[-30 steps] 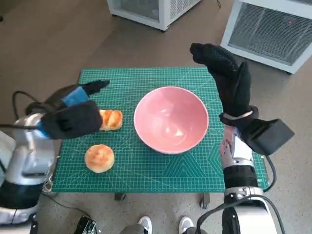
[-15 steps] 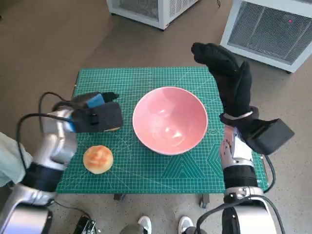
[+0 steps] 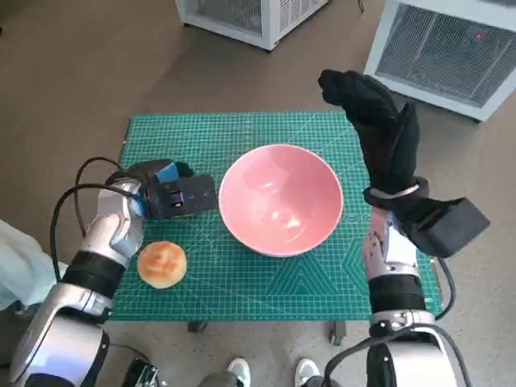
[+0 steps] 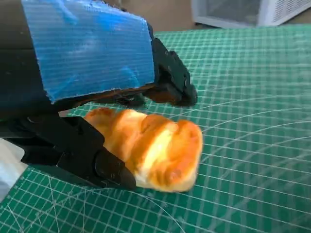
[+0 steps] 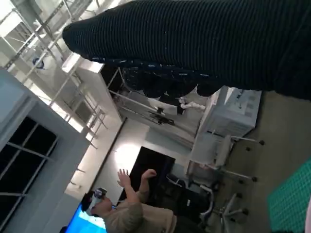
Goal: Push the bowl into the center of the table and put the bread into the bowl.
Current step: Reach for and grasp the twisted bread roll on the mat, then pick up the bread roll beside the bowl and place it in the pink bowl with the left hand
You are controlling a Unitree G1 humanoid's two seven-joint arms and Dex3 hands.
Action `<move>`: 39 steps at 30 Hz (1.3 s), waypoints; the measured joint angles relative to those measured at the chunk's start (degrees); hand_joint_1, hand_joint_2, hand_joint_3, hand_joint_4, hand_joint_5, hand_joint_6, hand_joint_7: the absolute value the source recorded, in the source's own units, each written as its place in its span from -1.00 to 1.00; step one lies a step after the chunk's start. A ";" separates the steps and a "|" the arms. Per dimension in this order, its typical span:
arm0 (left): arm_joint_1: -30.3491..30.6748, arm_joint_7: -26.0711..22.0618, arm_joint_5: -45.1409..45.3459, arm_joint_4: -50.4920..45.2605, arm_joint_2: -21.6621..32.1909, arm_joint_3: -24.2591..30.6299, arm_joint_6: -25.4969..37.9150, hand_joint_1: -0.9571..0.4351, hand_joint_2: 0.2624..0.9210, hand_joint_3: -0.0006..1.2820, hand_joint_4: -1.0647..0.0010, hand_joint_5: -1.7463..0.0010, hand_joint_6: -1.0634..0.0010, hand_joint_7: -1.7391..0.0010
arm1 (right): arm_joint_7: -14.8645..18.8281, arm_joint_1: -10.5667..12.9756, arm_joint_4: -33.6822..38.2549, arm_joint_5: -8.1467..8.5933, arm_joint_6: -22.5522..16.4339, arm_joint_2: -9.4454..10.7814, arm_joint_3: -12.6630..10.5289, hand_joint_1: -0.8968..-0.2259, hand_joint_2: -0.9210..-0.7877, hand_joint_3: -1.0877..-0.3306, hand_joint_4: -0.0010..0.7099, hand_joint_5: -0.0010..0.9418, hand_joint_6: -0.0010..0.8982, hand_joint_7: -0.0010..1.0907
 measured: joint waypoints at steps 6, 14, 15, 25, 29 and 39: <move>-1.05 2.19 0.18 2.72 0.03 -0.40 -1.89 0.38 0.95 -0.91 -0.36 -0.38 -0.29 -0.17 | 0.01 0.24 -0.51 0.29 0.21 -0.04 0.07 -0.47 -1.00 -0.14 -0.40 -0.99 -0.80 -0.04; -0.70 1.43 -0.09 -0.76 1.23 0.07 -1.80 0.38 0.96 -0.91 -0.36 -0.40 -0.29 -0.16 | 0.04 0.78 -0.91 0.38 0.30 -0.03 0.14 -0.48 -1.00 -0.13 -0.40 -0.99 -0.80 -0.04; -0.58 1.19 -0.22 -2.01 1.60 0.32 -1.74 0.38 0.96 -0.91 -0.36 -0.40 -0.29 -0.17 | 0.05 0.85 -0.91 0.38 0.32 -0.03 0.14 -0.48 -1.00 -0.13 -0.40 -0.99 -0.80 -0.04; 2.14 0.71 -2.70 -16.07 4.85 5.92 -1.45 0.38 0.96 -0.93 -0.41 -0.33 -0.28 -0.20 | 0.13 1.17 -0.95 0.39 0.36 0.02 0.36 -0.48 -1.00 -0.14 -0.40 -1.00 -0.80 -0.04; 3.82 0.65 -3.37 -20.95 5.63 7.84 -1.46 0.38 0.96 -0.94 -0.44 -0.31 -0.29 -0.21 | 0.25 1.22 -0.95 0.41 0.37 0.00 0.37 -0.48 -1.00 -0.14 -0.40 -1.00 -0.80 -0.04; 7.78 -0.81 -5.15 -33.77 6.87 12.67 -0.92 0.38 0.93 -0.97 -0.50 -0.29 -0.37 -0.14 | 0.79 1.39 -1.23 0.64 0.73 -0.12 0.28 -0.50 -1.00 -0.13 -0.39 -0.99 -0.80 -0.03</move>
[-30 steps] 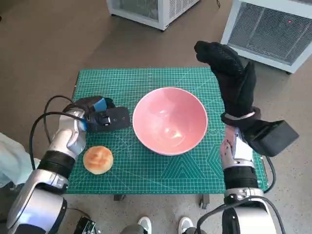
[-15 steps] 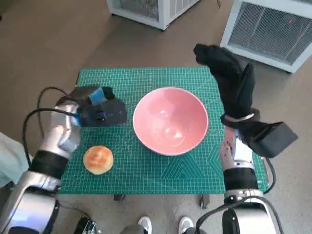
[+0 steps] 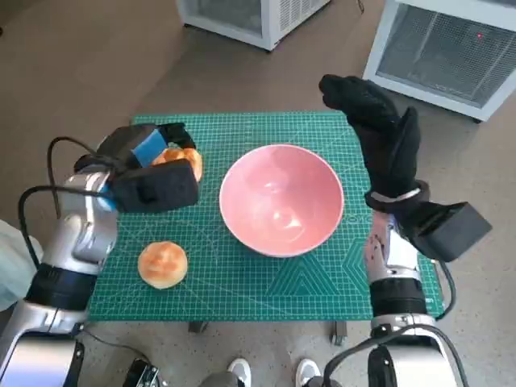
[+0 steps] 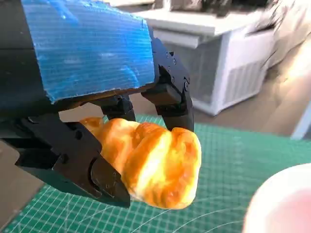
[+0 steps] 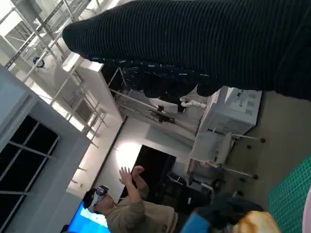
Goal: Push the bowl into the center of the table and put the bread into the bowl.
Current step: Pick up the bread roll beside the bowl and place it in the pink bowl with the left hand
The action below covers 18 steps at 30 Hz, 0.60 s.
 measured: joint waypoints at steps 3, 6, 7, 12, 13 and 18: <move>0.61 -0.55 -0.10 -4.23 0.05 1.14 0.34 0.38 0.92 -0.97 -0.52 -0.26 -0.37 -0.15 | 0.10 0.05 -0.14 0.08 0.17 -0.01 -0.04 -0.50 -1.00 -0.13 -0.39 -0.99 -0.80 -0.03; 1.12 -0.98 -0.13 -8.72 0.01 2.08 0.58 0.38 0.92 -0.97 -0.53 -0.24 -0.37 -0.17 | 0.25 0.07 -0.21 0.11 0.27 -0.02 -0.08 -0.51 -1.00 -0.13 -0.39 -0.99 -0.80 -0.04; 1.29 -1.04 -0.12 -10.15 -0.10 2.22 0.70 0.38 0.91 -0.97 -0.53 -0.23 -0.37 -0.18 | 0.28 0.08 -0.21 0.14 0.30 -0.04 -0.14 -0.51 -1.00 -0.13 -0.39 -0.99 -0.80 -0.04; 1.83 -1.06 0.10 -15.93 -1.62 2.11 0.93 0.38 0.91 -0.97 -0.56 -0.17 -0.35 -0.23 | 0.34 0.10 -0.21 0.22 0.33 -0.14 -0.25 -0.51 -1.00 -0.13 -0.39 -1.00 -0.80 -0.04; 1.96 -1.06 0.16 -16.89 -2.19 1.91 0.92 0.38 0.91 -0.97 -0.56 -0.16 -0.34 -0.24 | 0.34 0.10 -0.21 0.22 0.33 -0.14 -0.26 -0.51 -1.00 -0.13 -0.39 -1.00 -0.80 -0.04; 2.04 -0.93 0.58 -18.86 -4.97 -0.47 -0.82 0.38 0.91 -0.97 -0.57 -0.15 -0.33 -0.25 | 0.39 0.10 -0.16 0.22 0.34 -0.16 -0.31 -0.51 -1.00 -0.13 -0.39 -1.00 -0.80 -0.04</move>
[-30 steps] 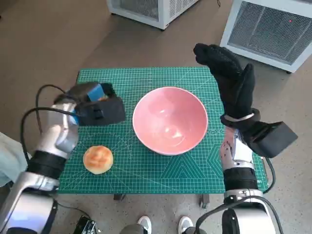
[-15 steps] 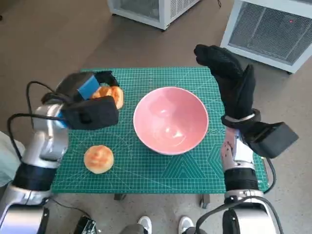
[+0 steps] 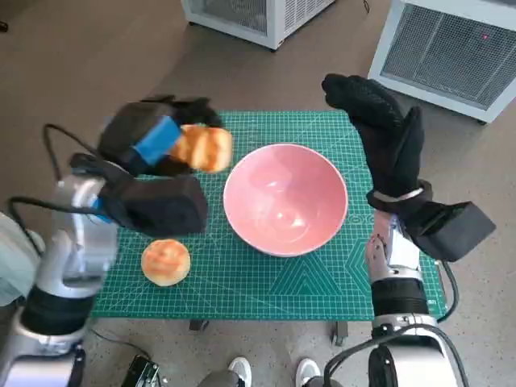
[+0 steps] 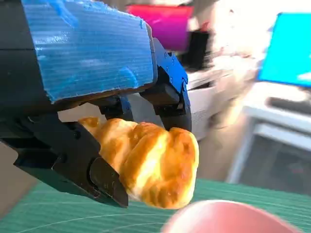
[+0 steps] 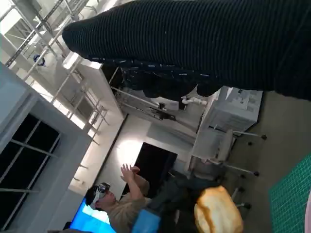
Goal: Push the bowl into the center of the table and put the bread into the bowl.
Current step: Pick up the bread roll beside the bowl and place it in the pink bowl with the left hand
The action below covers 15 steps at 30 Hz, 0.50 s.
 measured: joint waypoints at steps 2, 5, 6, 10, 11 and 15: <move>-0.07 0.11 0.09 0.32 -0.93 -1.12 -1.08 0.38 0.91 -0.97 -0.57 -0.13 -0.33 -0.27 | 0.01 0.01 0.03 0.00 0.00 -0.01 -0.02 -0.51 -1.00 -0.13 -0.39 -1.00 -0.79 -0.04; -0.73 0.38 0.31 2.70 -2.52 -2.95 -3.37 0.38 0.91 -0.97 -0.58 -0.12 -0.32 -0.28 | 0.01 0.03 0.03 0.01 0.00 -0.02 -0.07 -0.51 -1.00 -0.13 -0.39 -1.00 -0.79 -0.03; -1.02 0.40 0.47 3.72 -2.95 -3.52 -3.97 0.38 0.91 -0.97 -0.58 -0.12 -0.32 -0.28 | 0.01 0.04 0.03 0.00 0.00 -0.03 -0.06 -0.51 -1.00 -0.13 -0.39 -1.00 -0.79 -0.03; -2.82 0.40 1.58 8.37 -4.79 -5.79 -5.82 0.38 0.94 -0.97 -0.54 -0.17 -0.29 -0.28 | 0.01 0.13 -0.04 0.00 0.00 -0.04 -0.07 -0.51 -1.00 -0.13 -0.38 -0.99 -0.79 -0.03; -3.46 0.29 1.79 9.75 -5.25 -6.44 -6.23 0.38 0.94 -0.97 -0.54 -0.17 -0.29 -0.27 | 0.01 0.21 -0.06 0.00 -0.01 -0.07 -0.07 -0.51 -1.00 -0.13 -0.38 -0.99 -0.79 -0.03; -6.27 -0.81 2.15 15.24 -7.06 -8.53 -7.04 0.38 0.96 -0.97 -0.50 -0.23 -0.27 -0.26 | 0.01 0.42 -0.29 0.02 -0.01 -0.13 -0.12 -0.51 -1.00 -0.12 -0.38 -0.99 -0.79 -0.03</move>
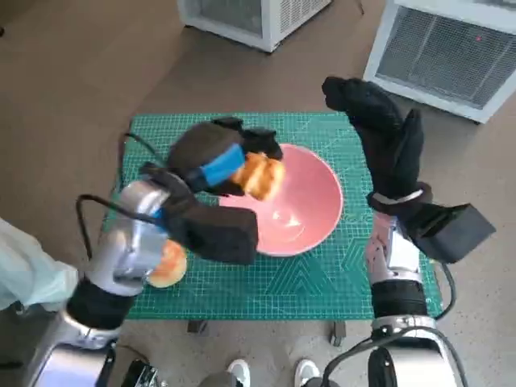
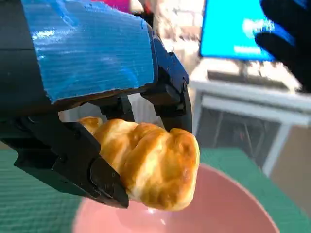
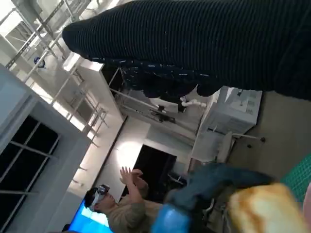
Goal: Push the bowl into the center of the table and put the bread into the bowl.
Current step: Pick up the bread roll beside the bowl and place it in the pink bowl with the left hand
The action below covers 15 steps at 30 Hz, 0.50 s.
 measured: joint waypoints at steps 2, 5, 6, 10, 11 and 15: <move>-1.20 -0.37 -0.04 2.73 -0.85 -0.75 -0.60 0.38 0.98 -0.97 -0.47 -0.26 -0.25 -0.25 | 0.00 0.14 -0.27 0.00 0.00 -0.01 0.00 -0.51 -1.00 -0.12 -0.38 -0.99 -0.78 -0.03; -2.41 -0.64 -0.46 6.68 -2.16 -1.43 -1.60 0.38 0.99 -0.88 -0.35 -0.36 -0.11 -0.32 | -0.01 0.31 -0.75 0.00 0.00 -0.02 -0.01 -0.51 -1.00 -0.11 -0.37 -0.99 -0.78 -0.04; -2.68 -0.92 -0.82 7.76 -2.48 -1.49 -2.04 0.38 0.99 -0.79 -0.23 -0.42 0.03 -0.42 | -0.01 0.36 -0.89 0.00 0.00 -0.03 0.00 -0.51 -1.00 -0.11 -0.37 -0.99 -0.78 -0.04; -3.36 -4.41 -3.32 11.86 -3.75 -1.49 -2.41 0.34 0.55 -0.84 0.51 0.65 0.47 0.55 | -0.01 0.76 -1.45 0.00 0.00 -0.08 -0.01 -0.51 -1.00 -0.11 -0.38 -0.99 -0.78 -0.04; -3.36 -5.84 -3.98 12.48 -3.93 -1.49 -2.14 0.28 0.49 -0.86 0.65 0.78 0.53 0.70 | -0.01 0.92 -1.63 0.00 0.00 -0.10 -0.01 -0.51 -1.00 -0.11 -0.38 -0.99 -0.78 -0.04; -3.36 -10.16 -5.97 13.63 -4.03 -1.49 -1.68 0.07 0.41 -0.90 0.89 0.94 0.63 0.90 | -0.02 1.48 -1.92 0.01 0.03 -0.16 -0.09 -0.50 -1.00 -0.10 -0.37 -0.99 -0.77 -0.05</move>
